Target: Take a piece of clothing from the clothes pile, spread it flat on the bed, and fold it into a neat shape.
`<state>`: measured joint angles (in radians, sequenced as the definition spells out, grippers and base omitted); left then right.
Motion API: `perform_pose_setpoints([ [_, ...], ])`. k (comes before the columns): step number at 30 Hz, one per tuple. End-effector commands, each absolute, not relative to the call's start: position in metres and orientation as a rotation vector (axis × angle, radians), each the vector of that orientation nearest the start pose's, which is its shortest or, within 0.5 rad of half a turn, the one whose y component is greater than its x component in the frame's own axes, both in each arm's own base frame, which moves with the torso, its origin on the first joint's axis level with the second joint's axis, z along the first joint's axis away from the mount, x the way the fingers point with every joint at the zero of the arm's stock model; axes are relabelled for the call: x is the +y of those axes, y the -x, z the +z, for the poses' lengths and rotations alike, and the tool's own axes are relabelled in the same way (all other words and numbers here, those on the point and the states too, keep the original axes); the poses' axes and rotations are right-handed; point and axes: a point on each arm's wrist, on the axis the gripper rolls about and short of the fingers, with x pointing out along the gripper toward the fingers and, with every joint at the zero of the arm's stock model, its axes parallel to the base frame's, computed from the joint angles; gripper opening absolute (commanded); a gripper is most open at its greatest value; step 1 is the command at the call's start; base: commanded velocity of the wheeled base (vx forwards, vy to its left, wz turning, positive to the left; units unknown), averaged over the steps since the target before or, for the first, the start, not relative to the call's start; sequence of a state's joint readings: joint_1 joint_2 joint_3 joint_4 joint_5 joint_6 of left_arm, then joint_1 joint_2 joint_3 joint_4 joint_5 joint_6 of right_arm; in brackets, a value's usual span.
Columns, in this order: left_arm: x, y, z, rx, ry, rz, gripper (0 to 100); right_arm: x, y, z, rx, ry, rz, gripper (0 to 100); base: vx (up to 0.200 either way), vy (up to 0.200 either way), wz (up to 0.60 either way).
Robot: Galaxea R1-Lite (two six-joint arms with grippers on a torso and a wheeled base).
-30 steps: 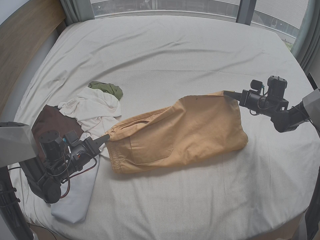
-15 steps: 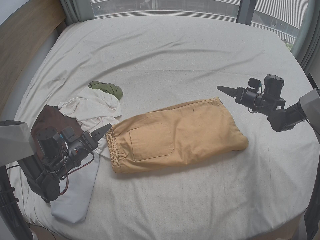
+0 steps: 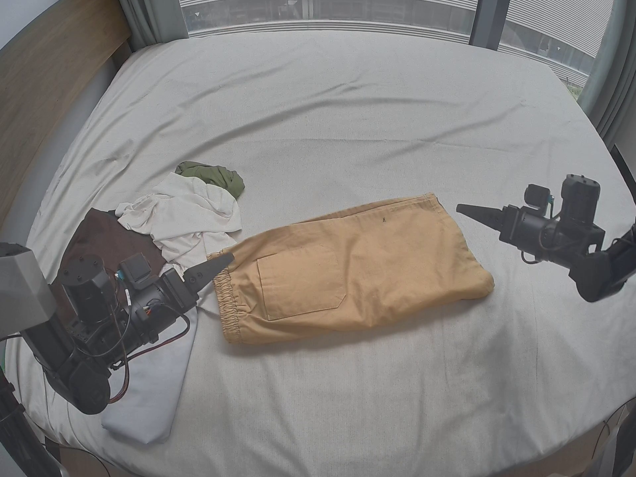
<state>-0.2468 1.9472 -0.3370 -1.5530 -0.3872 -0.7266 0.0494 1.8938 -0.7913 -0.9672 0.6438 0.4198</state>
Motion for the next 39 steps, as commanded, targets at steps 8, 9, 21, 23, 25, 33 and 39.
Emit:
perform_pose_setpoints([
  [8,-0.085,-0.245,0.095,0.334,0.643,-0.671,100,0.006,-0.285,0.099,0.247,-0.590,0.669,100,0.000,0.000,0.00],
  [9,-0.085,-0.245,0.095,0.334,0.643,-0.671,100,0.006,-0.285,0.099,0.247,-0.590,0.669,100,0.000,0.000,0.00],
  [21,-0.086,-0.250,0.079,0.362,0.572,-0.652,100,0.007,-0.284,0.086,0.295,-0.604,0.656,100,0.000,0.000,0.00],
  [23,-0.086,-0.250,0.079,0.360,0.570,-0.652,100,0.007,-0.283,0.085,0.299,-0.605,0.653,100,0.000,0.000,0.00],
  [25,-0.086,-0.250,0.081,0.356,0.572,-0.655,100,0.008,-0.283,0.081,0.315,-0.611,0.648,100,0.000,0.000,0.00],
  [33,-0.085,-0.249,0.080,0.359,0.569,-0.648,100,0.006,-0.285,0.072,0.343,-0.621,0.633,100,0.000,0.000,0.00],
  [39,-0.084,-0.250,0.078,0.364,0.568,-0.643,100,0.006,-0.283,0.066,0.372,-0.628,0.624,100,0.000,0.000,0.00],
])
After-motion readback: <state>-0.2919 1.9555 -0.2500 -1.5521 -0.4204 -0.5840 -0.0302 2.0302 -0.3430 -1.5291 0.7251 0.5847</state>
